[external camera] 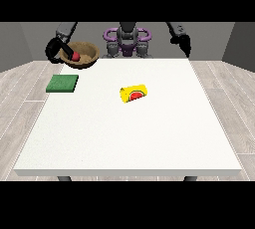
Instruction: Pick the cup and pour the ball into the bowl, then pick the bowl and place it on the pad
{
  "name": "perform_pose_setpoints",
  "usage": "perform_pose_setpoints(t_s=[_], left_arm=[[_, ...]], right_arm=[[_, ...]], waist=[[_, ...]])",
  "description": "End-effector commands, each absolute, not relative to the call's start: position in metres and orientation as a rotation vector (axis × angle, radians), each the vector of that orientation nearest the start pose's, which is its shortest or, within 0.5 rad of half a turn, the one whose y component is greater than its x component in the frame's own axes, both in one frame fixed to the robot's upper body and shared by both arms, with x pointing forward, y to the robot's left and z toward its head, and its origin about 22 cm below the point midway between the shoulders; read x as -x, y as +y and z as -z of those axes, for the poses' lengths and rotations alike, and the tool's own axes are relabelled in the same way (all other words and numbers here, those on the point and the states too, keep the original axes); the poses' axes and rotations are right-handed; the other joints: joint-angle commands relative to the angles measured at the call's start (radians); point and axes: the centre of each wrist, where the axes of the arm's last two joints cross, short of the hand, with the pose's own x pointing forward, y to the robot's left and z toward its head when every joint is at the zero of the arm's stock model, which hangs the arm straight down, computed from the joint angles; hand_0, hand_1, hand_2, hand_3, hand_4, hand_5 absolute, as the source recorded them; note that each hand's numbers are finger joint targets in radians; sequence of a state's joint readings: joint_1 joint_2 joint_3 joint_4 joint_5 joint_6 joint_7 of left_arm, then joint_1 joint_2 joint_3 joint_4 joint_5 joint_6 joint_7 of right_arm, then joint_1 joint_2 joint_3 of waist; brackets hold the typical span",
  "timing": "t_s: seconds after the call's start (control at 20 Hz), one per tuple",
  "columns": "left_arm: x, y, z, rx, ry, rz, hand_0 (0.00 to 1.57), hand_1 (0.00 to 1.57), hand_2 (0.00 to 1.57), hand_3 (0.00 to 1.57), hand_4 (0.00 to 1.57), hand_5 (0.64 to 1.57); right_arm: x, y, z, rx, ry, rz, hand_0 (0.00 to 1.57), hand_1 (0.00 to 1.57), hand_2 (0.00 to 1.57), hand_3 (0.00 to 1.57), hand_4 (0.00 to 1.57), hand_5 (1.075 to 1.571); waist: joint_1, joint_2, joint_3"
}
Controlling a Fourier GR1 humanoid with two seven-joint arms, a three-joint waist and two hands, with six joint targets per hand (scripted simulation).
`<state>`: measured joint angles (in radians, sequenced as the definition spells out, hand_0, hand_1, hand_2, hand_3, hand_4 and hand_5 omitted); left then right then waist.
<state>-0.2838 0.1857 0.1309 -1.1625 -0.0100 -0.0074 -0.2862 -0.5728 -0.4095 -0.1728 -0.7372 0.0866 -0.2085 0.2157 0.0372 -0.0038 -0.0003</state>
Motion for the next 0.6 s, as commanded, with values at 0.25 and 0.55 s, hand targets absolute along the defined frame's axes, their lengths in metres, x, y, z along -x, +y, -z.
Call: perform_pose_setpoints(t_s=[0.25,0.55], left_arm=[[-0.312,0.404,-0.079,-0.201,-1.917,0.038,0.0,0.0,0.0,0.0,1.32,1.562],[-0.293,0.482,-0.109,-0.239,-2.005,-0.052,0.0,0.0,0.0,0.0,1.27,1.571]], right_arm=[[-0.324,-0.448,-0.036,0.679,-1.226,0.117,1.57,1.57,1.57,0.0,0.88,1.571],[-0.337,-0.441,-0.053,0.666,-1.347,0.126,1.57,1.57,1.57,0.0,0.8,1.566]], waist=[[0.065,0.142,0.0013],[0.053,0.223,0.0002]])
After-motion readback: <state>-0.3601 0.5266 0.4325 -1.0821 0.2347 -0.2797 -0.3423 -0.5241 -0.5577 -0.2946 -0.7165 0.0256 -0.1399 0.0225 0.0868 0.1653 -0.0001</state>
